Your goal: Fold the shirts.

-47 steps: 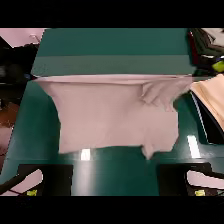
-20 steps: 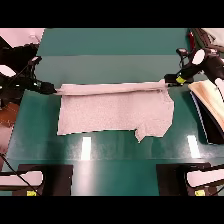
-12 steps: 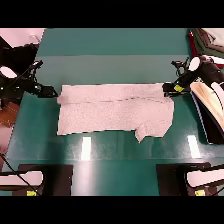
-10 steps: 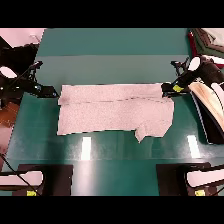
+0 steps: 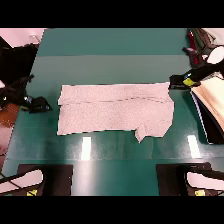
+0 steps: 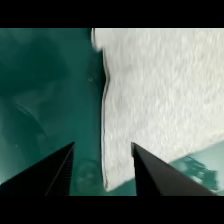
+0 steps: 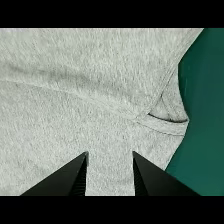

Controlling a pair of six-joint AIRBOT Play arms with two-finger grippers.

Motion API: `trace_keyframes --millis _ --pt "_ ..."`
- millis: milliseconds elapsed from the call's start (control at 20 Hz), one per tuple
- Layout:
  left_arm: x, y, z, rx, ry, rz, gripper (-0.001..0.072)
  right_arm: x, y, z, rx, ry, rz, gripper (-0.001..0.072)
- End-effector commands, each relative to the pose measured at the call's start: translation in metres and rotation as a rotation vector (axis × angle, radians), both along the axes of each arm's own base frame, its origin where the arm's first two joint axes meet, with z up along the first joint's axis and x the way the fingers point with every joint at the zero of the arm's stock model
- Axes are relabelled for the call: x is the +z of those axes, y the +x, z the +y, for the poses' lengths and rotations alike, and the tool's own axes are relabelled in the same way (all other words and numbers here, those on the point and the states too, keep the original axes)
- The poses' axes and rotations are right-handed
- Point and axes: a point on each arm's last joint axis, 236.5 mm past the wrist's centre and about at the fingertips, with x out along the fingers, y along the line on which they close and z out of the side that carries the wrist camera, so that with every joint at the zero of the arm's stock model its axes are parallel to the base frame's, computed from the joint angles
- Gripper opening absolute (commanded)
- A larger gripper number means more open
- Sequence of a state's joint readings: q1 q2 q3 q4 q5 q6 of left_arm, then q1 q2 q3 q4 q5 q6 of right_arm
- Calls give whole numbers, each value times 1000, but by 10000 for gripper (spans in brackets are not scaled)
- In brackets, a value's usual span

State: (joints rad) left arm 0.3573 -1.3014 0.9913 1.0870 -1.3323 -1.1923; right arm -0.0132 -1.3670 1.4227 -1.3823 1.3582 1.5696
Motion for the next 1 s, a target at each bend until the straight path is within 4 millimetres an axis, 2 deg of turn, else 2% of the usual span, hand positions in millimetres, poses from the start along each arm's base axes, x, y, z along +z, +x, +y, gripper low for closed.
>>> trace_keyframes --millis 0,150,300,500,900,950 --pt "-19 -48 -13 121 -109 78 428 39 4 0 -2 -1 -138 336" --pt "-37 -82 -30 115 -147 168 427 49 3 0 -3 -1 -164 336" --pt "-49 -95 -35 128 -155 202 427 51 1 0 -2 -1 -166 336" --pt "-54 -94 -34 143 -146 195 427 50 -3 0 1 0 -149 336" --pt "-54 -76 -35 180 -148 136 423 46 -11 1 8 -1 -112 335" --pt "-55 -74 -39 161 -139 128 302 46 -11 1 8 0 -112 336"
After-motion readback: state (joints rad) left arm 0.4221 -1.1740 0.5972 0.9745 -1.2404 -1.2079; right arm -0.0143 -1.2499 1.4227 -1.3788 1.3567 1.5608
